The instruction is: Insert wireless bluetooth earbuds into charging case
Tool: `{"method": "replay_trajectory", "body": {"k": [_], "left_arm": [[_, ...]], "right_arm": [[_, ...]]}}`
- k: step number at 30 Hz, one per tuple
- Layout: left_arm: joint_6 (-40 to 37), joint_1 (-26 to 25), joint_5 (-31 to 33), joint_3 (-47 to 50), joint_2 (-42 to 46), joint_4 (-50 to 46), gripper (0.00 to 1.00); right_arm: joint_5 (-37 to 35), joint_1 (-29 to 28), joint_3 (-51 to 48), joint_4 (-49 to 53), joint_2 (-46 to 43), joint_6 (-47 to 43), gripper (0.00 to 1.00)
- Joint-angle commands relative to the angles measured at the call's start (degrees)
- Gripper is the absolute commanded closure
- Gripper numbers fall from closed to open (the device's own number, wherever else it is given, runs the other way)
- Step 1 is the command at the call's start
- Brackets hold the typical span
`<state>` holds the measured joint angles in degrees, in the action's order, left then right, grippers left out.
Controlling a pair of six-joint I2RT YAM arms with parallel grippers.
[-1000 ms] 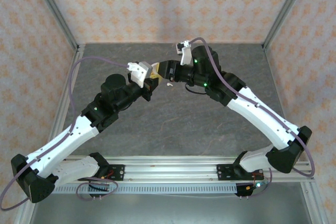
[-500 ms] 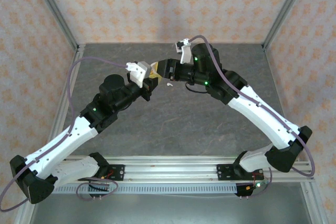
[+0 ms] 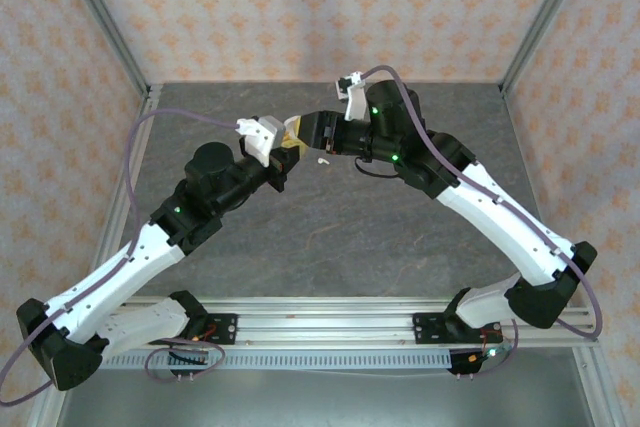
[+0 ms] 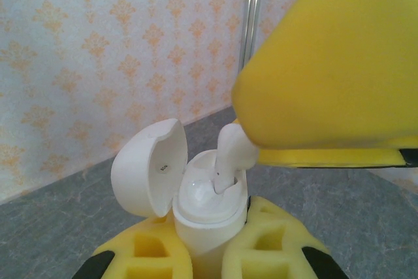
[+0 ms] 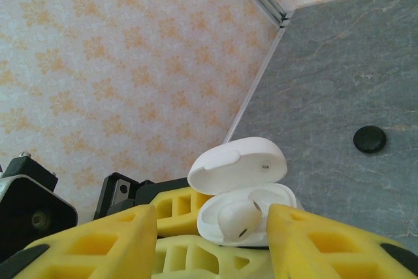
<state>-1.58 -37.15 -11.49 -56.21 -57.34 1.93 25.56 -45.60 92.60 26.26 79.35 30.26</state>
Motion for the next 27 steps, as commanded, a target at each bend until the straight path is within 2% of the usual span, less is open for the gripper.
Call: {"method": "replay_trajectory", "body": {"k": [1,15,27], "left_arm": [[0.2,-0.2,0.7,-0.9,1.7,4.8,1.00],[0.5,-0.2,0.6,0.0,2.8,4.2,1.00],[0.1,-0.2,1.0,-0.5,2.3,1.8,1.00]], "right_arm": [[-1.3,-0.3,2.2,2.8,-0.1,1.4,0.51],[3.1,2.6,4.1,2.9,0.0,4.9,0.62],[1.9,0.8,16.9,15.4,5.1,-2.8,0.66]]}}
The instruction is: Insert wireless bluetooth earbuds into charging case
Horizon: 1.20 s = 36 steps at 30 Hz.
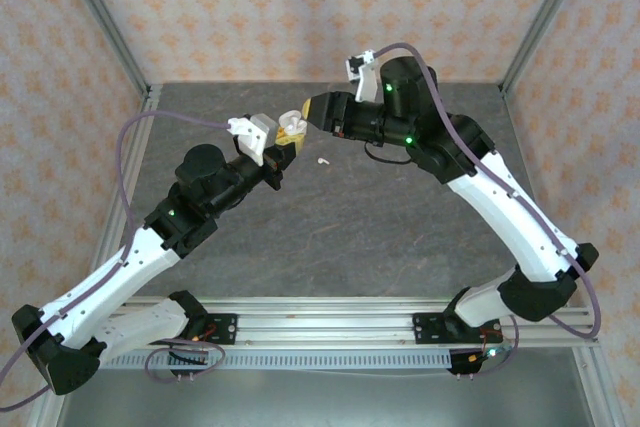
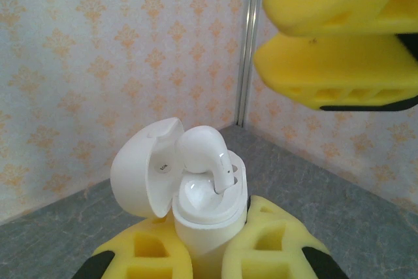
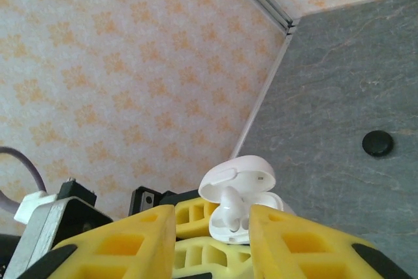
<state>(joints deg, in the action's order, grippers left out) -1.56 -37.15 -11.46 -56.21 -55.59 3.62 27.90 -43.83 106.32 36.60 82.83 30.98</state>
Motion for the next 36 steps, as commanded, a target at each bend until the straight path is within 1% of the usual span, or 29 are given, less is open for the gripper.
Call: {"method": "replay_trajectory", "body": {"k": [1,6,10,23,36], "left_arm": [[0.1,-0.1,0.8,-0.6,0.5,0.2,1.00],[0.2,-0.2,0.7,-0.9,0.2,0.0,1.00],[0.2,-0.2,0.6,-1.2,0.0,-0.2,1.00],[0.5,-0.2,0.3,-1.1,-0.2,-0.1,1.00],[0.8,-0.3,0.2,-0.9,0.0,0.0,1.00]], "right_arm": [[-0.5,-1.2,4.8,6.7,2.5,-4.2,0.66],[-0.9,-2.0,11.9,14.4,7.1,-7.3,0.68],[-0.5,-2.1,14.6,16.9,8.8,-8.3,0.69],[2.2,-2.2,18.7,18.0,11.7,-10.1,0.69],[4.3,-2.2,19.1,18.1,12.5,-10.1,0.69]]}}
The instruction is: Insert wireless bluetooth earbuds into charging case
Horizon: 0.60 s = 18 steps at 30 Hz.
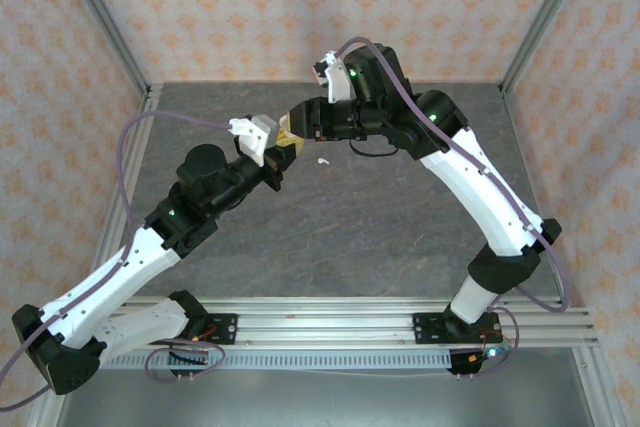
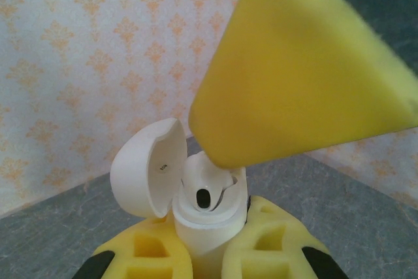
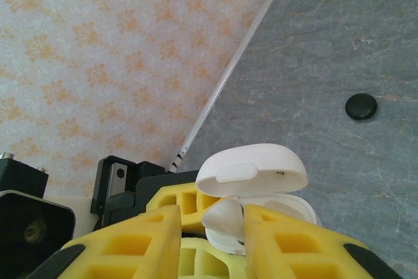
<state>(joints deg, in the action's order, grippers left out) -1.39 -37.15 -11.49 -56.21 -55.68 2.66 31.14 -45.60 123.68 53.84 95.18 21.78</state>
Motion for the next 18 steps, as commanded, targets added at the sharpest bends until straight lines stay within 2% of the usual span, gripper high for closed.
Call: {"method": "replay_trajectory", "body": {"k": [1,8,13,18], "left_arm": [[0.7,-0.3,0.2,-0.9,0.1,0.9,1.00],[0.5,-0.3,0.3,-0.8,0.6,0.6,1.00],[0.4,-0.3,0.2,-0.3,1.4,-0.2,1.00],[0.7,-0.3,-0.1,1.4,3.3,-1.4,1.00]], "right_arm": [[1.1,-0.5,1.7,0.7,0.2,-0.9,0.69],[0.7,-0.5,2.3,0.8,0.1,-1.0,0.68],[-3.0,-0.3,3.9,1.9,-0.7,-2.7,0.68],[-4.0,2.1,4.1,2.4,-1.2,-1.8,0.68]]}}
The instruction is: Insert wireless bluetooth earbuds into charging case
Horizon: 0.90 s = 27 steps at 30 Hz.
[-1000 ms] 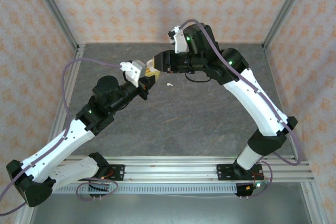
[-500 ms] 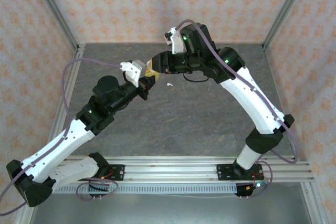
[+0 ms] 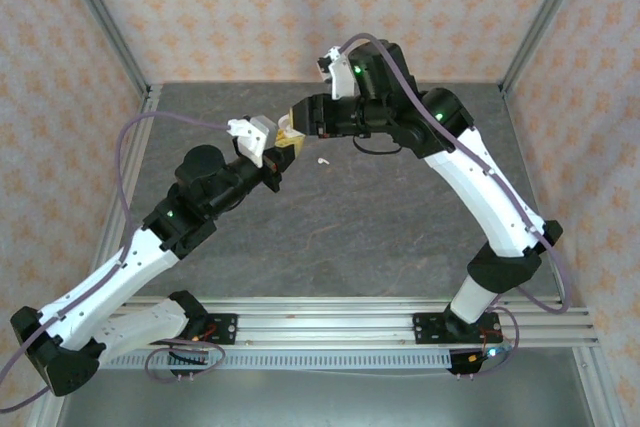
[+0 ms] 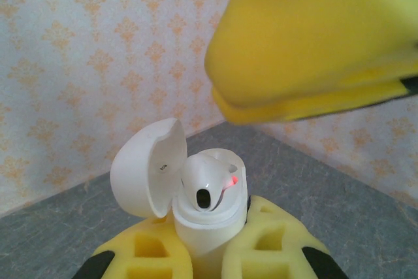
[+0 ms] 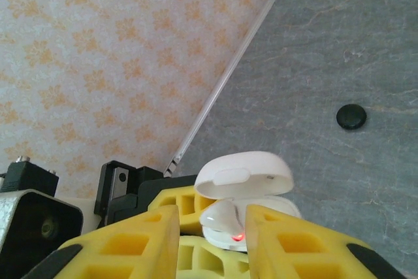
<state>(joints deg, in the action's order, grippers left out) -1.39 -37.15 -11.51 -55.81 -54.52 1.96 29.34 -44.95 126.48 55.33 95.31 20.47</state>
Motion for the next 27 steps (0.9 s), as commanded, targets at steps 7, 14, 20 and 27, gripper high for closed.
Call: {"method": "replay_trajectory", "body": {"k": [7,14,20,27], "left_arm": [[1.2,-0.3,-1.0,4.4,5.9,-3.7,1.00],[1.2,-0.3,-3.4,6.7,9.2,-8.7,1.00],[0.8,-0.3,-5.1,7.9,11.5,-12.9,1.00],[1.6,-0.3,-3.7,11.3,15.4,-14.0,1.00]], "right_arm": [[-4.2,6.1,-3.0,1.1,-0.3,-1.3,0.66],[-6.7,8.9,-7.8,0.8,7.3,-7.8,0.65],[-7.9,10.5,-3.3,2.6,21.5,-12.9,0.64],[-8.9,11.4,10.0,6.8,39.4,-14.5,0.63]]}}
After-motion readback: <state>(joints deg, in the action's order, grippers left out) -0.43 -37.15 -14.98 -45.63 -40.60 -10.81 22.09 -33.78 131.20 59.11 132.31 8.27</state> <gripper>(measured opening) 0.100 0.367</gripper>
